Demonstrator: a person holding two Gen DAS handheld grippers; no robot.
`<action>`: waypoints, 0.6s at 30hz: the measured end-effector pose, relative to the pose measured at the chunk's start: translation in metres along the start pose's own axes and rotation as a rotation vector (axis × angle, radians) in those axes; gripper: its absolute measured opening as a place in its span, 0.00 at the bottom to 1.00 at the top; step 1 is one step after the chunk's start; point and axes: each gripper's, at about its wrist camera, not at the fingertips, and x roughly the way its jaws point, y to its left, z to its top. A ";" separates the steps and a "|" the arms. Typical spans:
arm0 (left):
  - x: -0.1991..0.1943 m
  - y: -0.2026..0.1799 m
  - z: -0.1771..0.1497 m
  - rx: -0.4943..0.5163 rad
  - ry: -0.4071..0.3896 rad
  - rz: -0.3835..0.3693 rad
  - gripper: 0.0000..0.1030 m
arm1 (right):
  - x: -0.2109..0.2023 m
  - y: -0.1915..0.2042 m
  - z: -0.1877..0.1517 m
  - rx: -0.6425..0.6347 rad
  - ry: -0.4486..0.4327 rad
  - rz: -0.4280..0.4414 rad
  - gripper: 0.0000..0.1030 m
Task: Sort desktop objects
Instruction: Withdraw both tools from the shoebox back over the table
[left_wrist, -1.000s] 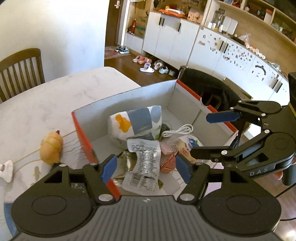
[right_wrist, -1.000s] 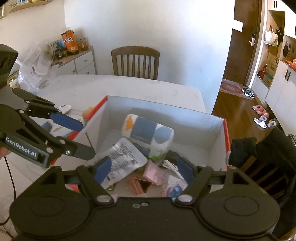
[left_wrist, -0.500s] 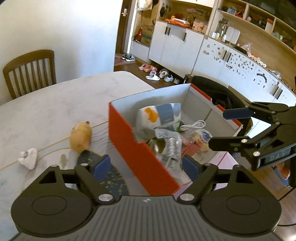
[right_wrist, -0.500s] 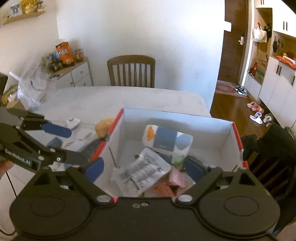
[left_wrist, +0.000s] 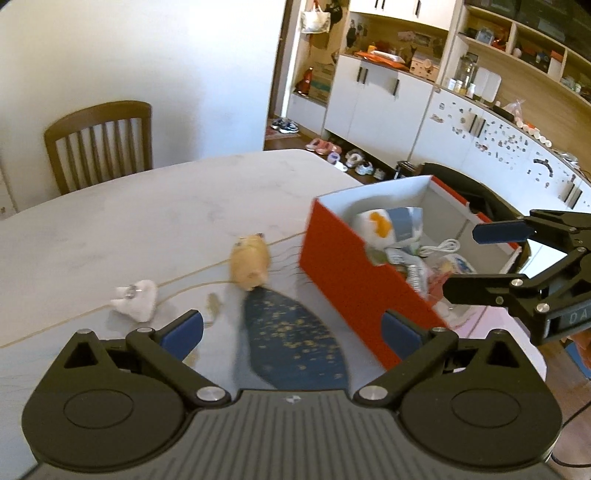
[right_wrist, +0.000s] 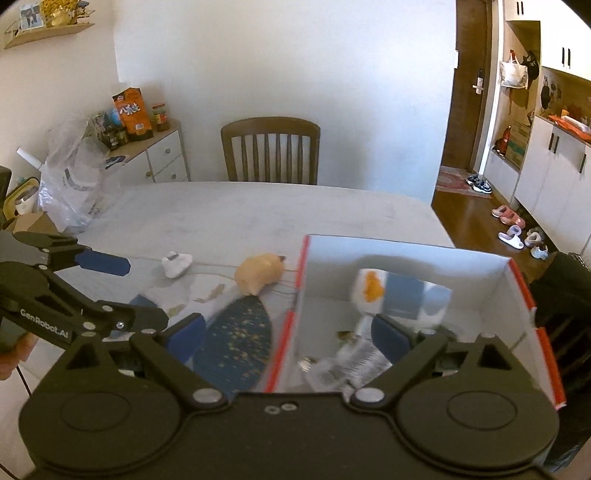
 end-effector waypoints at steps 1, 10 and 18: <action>-0.001 0.005 -0.001 0.001 -0.002 0.006 1.00 | 0.003 0.006 0.001 0.000 0.001 -0.002 0.94; 0.003 0.053 -0.008 -0.013 -0.004 0.048 1.00 | 0.038 0.054 0.018 -0.009 0.005 -0.007 0.94; 0.021 0.081 -0.008 0.003 0.004 0.078 1.00 | 0.080 0.073 0.031 -0.004 0.045 -0.038 0.94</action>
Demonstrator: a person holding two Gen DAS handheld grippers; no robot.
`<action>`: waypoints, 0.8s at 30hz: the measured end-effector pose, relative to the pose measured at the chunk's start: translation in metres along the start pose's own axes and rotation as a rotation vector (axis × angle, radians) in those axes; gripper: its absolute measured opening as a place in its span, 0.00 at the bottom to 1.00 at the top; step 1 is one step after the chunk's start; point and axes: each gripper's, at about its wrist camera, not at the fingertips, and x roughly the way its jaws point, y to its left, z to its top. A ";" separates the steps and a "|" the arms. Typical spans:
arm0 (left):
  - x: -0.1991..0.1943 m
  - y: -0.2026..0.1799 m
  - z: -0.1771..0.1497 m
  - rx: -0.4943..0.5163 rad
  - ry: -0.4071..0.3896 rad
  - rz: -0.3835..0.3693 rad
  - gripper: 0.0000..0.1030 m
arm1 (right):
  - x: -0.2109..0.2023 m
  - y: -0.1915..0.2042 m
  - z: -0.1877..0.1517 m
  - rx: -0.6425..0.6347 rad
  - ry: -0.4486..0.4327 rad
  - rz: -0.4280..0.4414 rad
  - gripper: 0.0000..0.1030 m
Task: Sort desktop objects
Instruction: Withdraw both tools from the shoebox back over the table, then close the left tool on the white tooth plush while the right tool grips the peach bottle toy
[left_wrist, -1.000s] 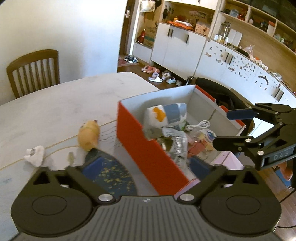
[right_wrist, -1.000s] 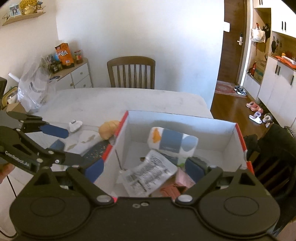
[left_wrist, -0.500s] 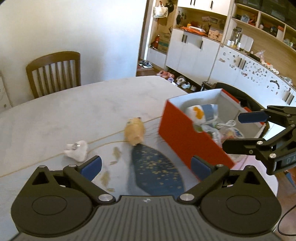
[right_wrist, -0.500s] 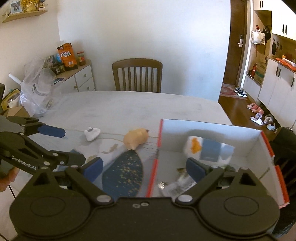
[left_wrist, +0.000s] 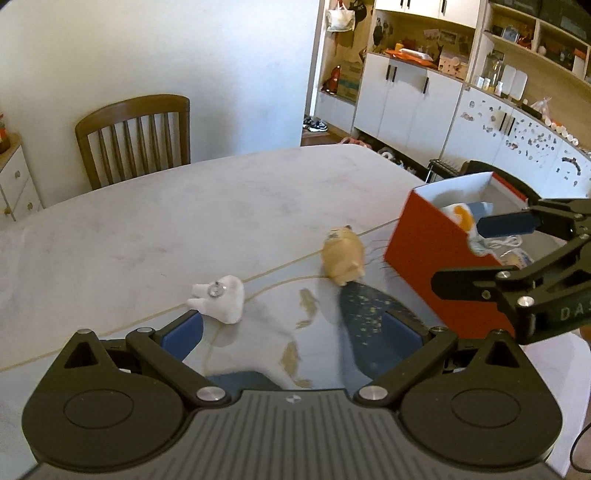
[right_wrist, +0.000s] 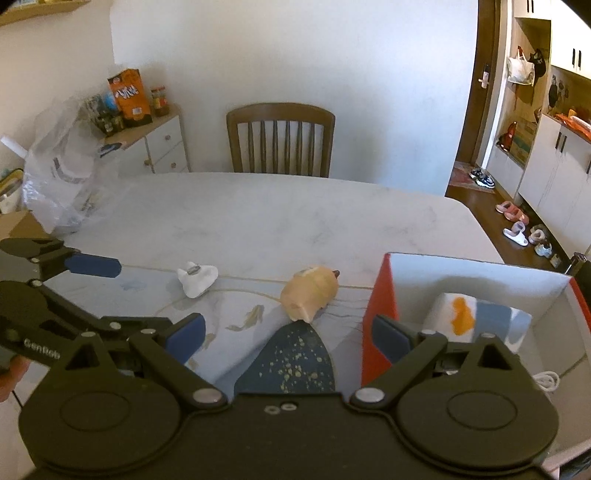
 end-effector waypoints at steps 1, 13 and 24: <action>0.004 0.003 0.001 0.002 0.000 0.010 1.00 | 0.006 0.002 0.002 -0.001 0.005 -0.003 0.94; 0.054 0.040 0.001 0.002 0.015 0.054 1.00 | 0.066 0.000 0.019 0.007 0.064 -0.036 0.94; 0.091 0.051 -0.003 0.030 0.038 0.083 1.00 | 0.114 0.003 0.025 0.006 0.120 -0.092 0.93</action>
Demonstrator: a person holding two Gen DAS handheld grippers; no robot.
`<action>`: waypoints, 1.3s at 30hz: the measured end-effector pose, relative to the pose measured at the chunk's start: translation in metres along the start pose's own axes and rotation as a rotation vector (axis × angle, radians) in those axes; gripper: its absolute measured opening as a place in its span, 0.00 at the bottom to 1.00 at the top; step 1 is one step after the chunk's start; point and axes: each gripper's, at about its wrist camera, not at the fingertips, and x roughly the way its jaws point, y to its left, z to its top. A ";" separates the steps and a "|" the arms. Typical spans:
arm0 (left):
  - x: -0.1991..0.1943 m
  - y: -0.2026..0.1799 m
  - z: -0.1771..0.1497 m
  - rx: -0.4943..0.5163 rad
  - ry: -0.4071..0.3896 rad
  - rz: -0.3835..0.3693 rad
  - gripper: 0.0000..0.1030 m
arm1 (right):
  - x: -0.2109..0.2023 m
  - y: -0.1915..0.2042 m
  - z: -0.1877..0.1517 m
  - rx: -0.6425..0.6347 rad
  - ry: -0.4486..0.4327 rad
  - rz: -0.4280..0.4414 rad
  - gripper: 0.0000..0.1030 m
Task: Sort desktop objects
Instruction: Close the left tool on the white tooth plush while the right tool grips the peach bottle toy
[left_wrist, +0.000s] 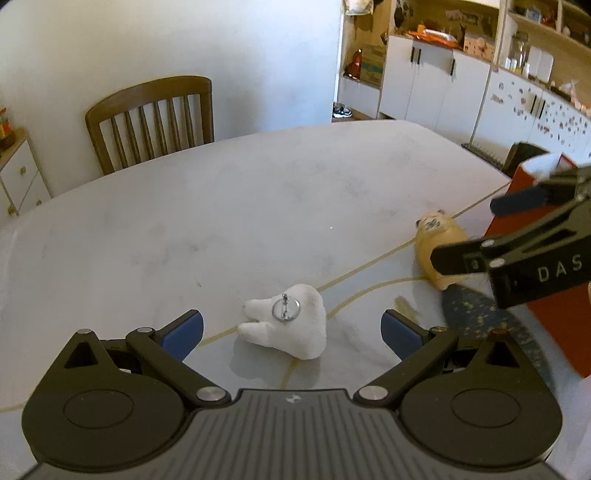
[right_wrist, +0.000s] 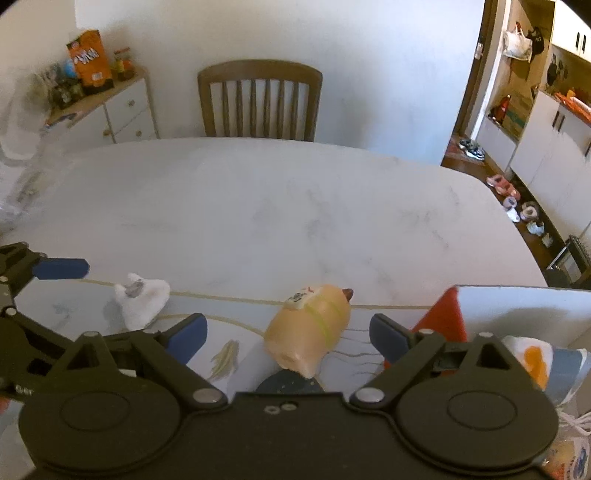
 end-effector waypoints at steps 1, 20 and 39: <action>0.002 0.000 0.000 0.008 0.001 0.000 1.00 | 0.003 0.002 0.001 -0.012 -0.001 -0.010 0.93; 0.023 -0.002 0.000 0.026 -0.022 0.020 0.95 | 0.040 0.003 -0.005 0.128 0.041 -0.125 0.76; 0.023 0.002 0.001 -0.035 0.012 -0.008 0.54 | 0.053 -0.015 -0.010 0.241 0.085 -0.076 0.49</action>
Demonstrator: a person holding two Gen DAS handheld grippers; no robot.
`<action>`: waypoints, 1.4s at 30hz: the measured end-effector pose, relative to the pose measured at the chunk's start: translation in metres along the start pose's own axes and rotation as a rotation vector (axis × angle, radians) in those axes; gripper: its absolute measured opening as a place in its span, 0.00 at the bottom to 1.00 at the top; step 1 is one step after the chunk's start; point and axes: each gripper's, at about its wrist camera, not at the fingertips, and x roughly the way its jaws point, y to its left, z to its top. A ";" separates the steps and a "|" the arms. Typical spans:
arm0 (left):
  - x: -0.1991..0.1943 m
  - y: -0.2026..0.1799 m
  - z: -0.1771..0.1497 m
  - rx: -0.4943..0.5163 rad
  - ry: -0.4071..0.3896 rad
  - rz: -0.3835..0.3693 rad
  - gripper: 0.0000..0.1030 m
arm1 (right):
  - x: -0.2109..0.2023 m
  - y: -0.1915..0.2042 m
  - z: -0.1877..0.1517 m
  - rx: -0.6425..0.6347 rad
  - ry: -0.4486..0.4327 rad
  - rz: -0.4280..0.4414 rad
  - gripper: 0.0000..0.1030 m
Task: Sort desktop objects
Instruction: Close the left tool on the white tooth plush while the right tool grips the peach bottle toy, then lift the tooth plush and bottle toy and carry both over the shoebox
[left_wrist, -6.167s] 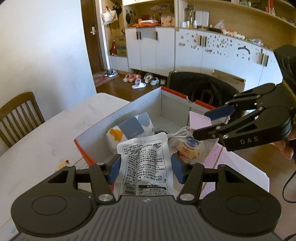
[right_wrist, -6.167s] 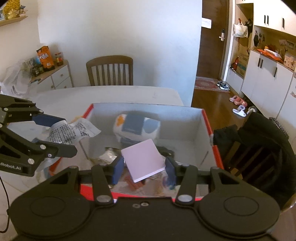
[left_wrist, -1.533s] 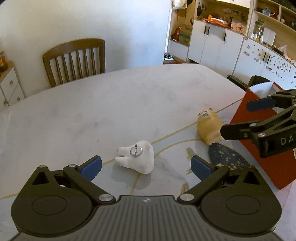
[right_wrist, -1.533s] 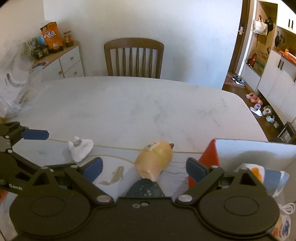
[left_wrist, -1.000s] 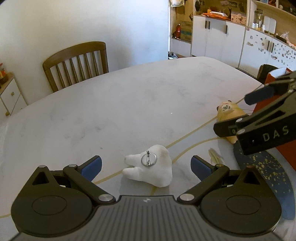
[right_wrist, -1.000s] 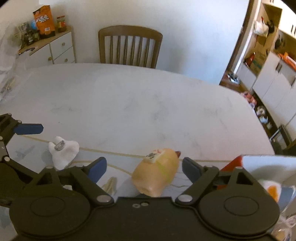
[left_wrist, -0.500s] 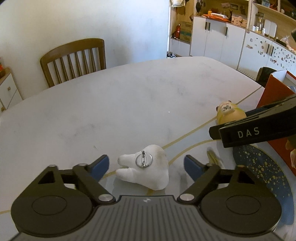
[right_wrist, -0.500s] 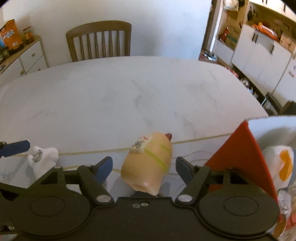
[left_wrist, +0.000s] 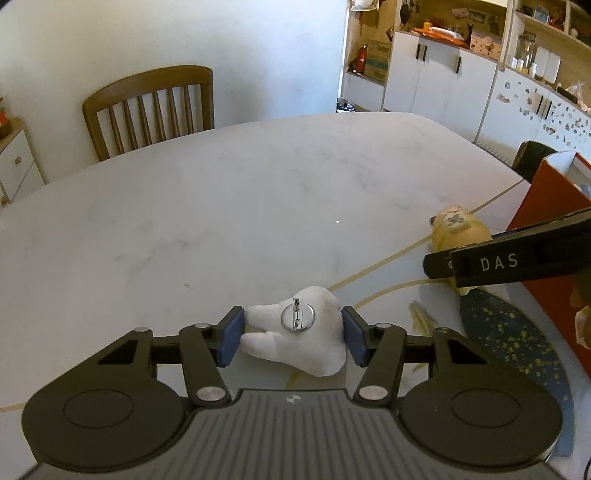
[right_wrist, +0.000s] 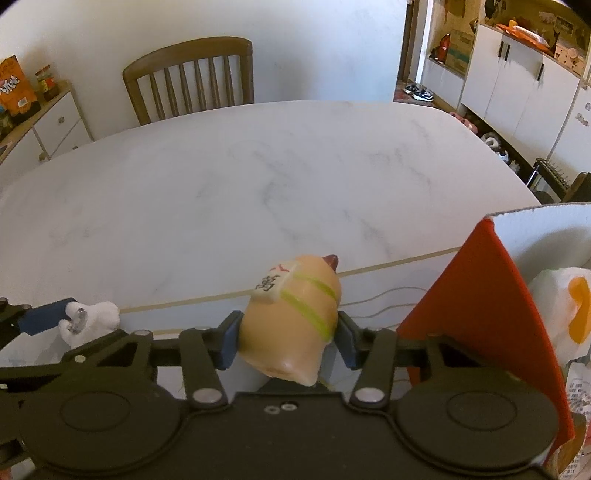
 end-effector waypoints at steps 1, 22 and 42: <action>-0.002 -0.001 0.000 0.001 -0.001 -0.002 0.54 | -0.002 0.000 0.000 -0.006 -0.004 0.006 0.49; -0.067 -0.023 0.008 -0.022 -0.037 -0.025 0.53 | -0.073 -0.012 -0.017 0.019 -0.055 0.095 0.47; -0.149 -0.076 0.006 -0.025 -0.045 -0.050 0.53 | -0.167 -0.042 -0.053 0.036 -0.105 0.185 0.48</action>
